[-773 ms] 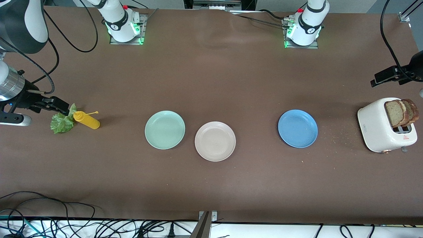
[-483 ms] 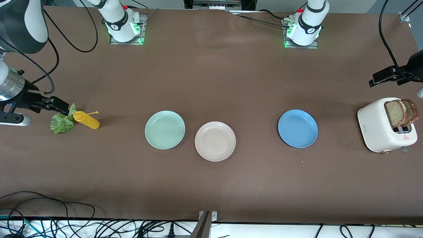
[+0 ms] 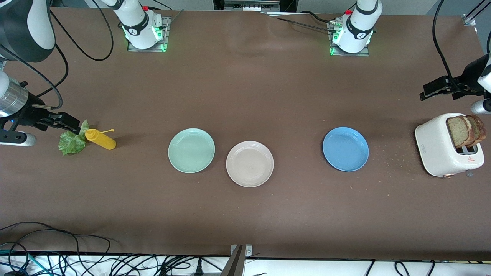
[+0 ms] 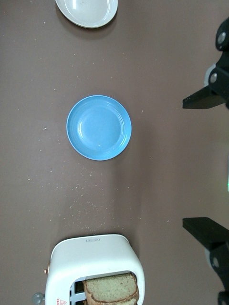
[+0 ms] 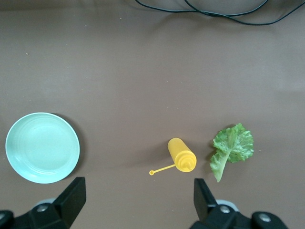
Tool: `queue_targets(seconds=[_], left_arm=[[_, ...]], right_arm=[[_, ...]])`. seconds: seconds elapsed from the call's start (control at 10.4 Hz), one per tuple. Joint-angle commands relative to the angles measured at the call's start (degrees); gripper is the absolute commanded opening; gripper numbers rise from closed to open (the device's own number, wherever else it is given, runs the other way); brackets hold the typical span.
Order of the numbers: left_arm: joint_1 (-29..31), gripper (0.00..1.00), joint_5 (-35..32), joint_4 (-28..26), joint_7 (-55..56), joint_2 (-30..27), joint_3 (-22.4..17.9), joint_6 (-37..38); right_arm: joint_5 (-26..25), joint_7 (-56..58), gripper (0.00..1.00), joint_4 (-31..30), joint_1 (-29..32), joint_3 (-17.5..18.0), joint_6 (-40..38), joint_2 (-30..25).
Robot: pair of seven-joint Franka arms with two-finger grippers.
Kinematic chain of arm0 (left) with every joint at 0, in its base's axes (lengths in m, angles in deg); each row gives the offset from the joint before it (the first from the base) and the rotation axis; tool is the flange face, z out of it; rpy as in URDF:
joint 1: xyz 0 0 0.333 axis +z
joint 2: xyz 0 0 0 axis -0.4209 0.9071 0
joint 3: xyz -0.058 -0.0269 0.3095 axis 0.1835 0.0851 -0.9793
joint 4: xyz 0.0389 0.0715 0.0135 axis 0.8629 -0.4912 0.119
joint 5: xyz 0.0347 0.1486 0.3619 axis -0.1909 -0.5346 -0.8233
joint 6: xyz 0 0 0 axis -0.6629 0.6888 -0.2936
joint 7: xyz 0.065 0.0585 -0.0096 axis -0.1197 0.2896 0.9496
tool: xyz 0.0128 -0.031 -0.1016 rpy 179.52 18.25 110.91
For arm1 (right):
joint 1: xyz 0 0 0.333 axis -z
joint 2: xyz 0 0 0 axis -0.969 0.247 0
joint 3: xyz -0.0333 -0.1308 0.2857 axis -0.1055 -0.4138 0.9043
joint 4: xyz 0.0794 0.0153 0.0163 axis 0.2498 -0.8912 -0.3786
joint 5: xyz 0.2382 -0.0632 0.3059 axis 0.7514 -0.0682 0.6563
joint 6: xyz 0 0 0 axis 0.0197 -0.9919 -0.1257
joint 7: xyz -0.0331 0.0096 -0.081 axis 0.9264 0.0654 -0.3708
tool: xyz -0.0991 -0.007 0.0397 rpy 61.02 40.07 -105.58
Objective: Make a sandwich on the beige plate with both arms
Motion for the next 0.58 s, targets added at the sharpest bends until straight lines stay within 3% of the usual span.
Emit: queue_targets(seconds=[0.0, 0.29, 0.48], left_arm=[[0.62, 1.00, 0.46, 1.64, -0.40, 0.71, -0.20, 1.92], [3.08, 1.00, 0.29, 1.90, -0.84, 2.47, -0.64, 1.74], [3.08, 1.00, -3.64, 1.90, -0.84, 2.91, -0.64, 1.74]], right_arm=[[2.52, 0.89, 1.00, 0.11, 1.30, -0.01, -0.25, -0.20], [2.52, 0.89, 1.00, 0.11, 1.30, -0.01, -1.04, -0.64], [2.52, 0.89, 1.00, 0.11, 1.30, -0.10, -1.04, -0.47]])
